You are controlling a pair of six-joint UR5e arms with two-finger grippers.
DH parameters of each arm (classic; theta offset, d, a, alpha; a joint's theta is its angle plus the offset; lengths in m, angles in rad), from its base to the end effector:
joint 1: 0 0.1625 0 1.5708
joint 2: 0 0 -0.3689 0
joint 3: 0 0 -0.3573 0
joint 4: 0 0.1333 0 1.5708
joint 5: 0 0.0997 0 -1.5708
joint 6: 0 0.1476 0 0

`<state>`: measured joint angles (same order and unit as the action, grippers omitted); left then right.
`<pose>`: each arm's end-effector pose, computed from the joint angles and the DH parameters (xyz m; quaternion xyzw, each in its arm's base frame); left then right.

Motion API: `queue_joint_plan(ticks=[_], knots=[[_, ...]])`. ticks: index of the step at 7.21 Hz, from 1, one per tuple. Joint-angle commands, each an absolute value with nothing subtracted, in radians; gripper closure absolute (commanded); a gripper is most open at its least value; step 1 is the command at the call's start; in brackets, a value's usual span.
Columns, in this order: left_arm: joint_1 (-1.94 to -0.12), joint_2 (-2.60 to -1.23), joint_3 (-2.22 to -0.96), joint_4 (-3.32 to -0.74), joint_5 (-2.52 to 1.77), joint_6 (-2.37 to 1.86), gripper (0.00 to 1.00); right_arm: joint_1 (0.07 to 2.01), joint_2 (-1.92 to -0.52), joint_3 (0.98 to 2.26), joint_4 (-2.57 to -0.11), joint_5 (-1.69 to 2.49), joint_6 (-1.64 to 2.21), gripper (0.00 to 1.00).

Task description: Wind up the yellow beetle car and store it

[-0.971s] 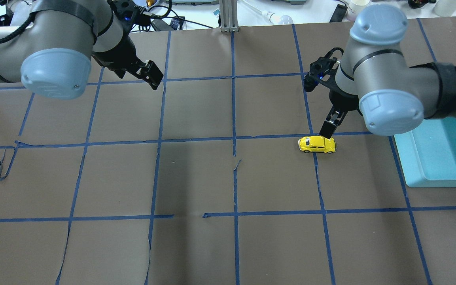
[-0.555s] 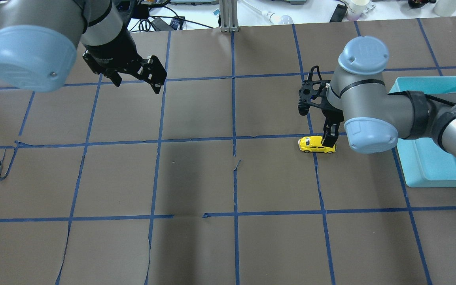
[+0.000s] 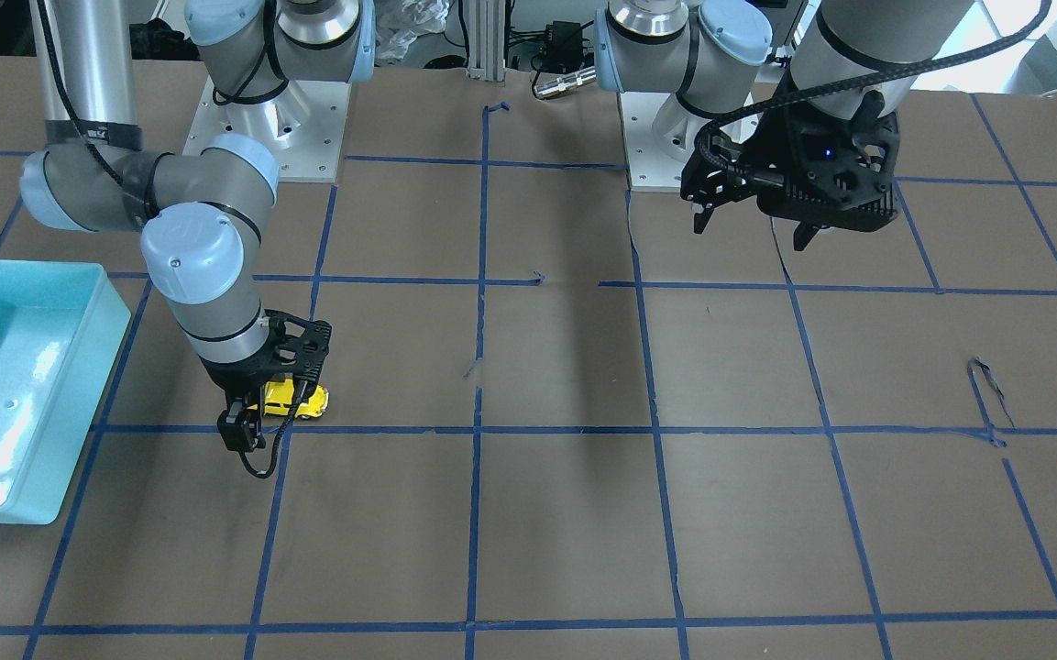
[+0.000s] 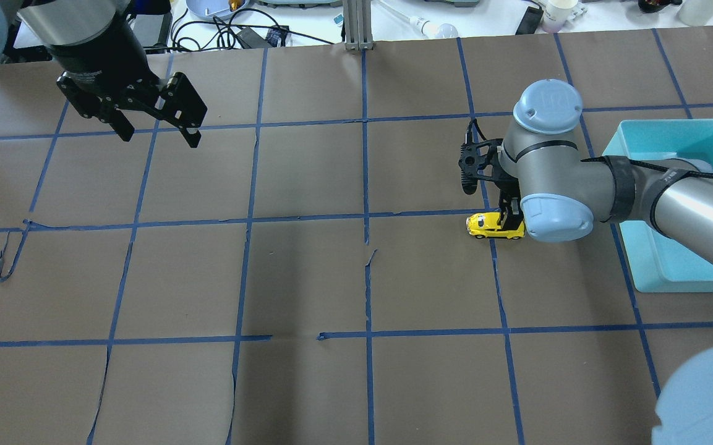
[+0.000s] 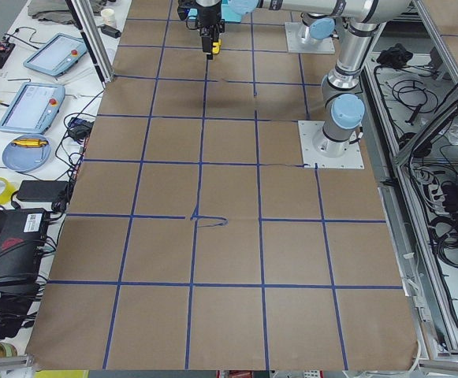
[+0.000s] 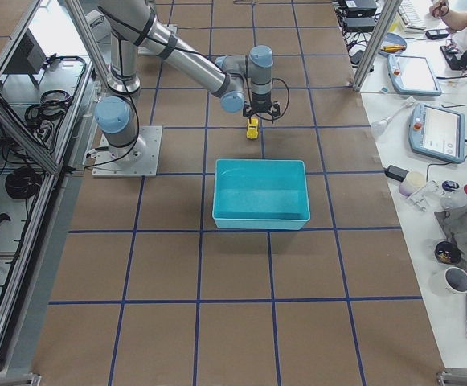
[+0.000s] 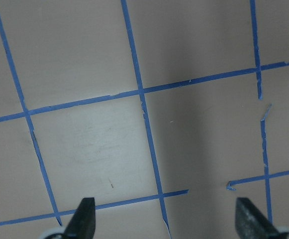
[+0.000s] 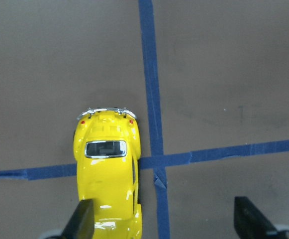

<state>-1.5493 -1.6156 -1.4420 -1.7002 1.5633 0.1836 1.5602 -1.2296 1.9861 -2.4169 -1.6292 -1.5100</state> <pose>-0.1244 -0.4682 0.4090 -0.0809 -0.9965 -0.0222 0.0060 0.1194 -0.4971 0.1271 0.6795 -0.7317 0.0123 0.0520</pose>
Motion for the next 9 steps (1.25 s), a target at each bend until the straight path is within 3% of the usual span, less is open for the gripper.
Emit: queue_joint_plan(ticks=[1,2,3,4,5,6,9], knots=[[-1.513,-1.603,-1.443,-1.698,1.562,0.23,0.05,1.56,-1.201,1.99,-2.424,-1.62,-1.517,0.0],[-1.513,-1.603,-1.443,-1.694,1.562,0.251,0.05,1.56,-1.2,1.99,-2.418,-1.621,-1.519,0.11],[-1.517,-1.603,-1.448,-1.678,1.562,0.252,0.05,1.56,-1.2,1.99,-2.411,-1.629,-1.519,0.29],[-1.514,-1.597,-1.468,-1.642,1.562,0.253,0.05,1.56,-1.2,1.99,-2.41,-1.631,-1.516,0.52],[-1.516,-1.585,-1.489,-1.605,1.562,0.25,0.04,1.559,-1.2,1.988,-2.408,-1.634,-1.508,0.85],[-1.513,-1.577,-1.503,-1.606,1.562,0.252,0.0,1.559,-1.201,1.988,-2.407,-1.637,-1.502,1.0],[-1.509,-1.574,-1.505,-1.606,1.56,0.255,0.0,1.52,-1.239,1.933,-2.335,-1.646,-1.503,1.0]])
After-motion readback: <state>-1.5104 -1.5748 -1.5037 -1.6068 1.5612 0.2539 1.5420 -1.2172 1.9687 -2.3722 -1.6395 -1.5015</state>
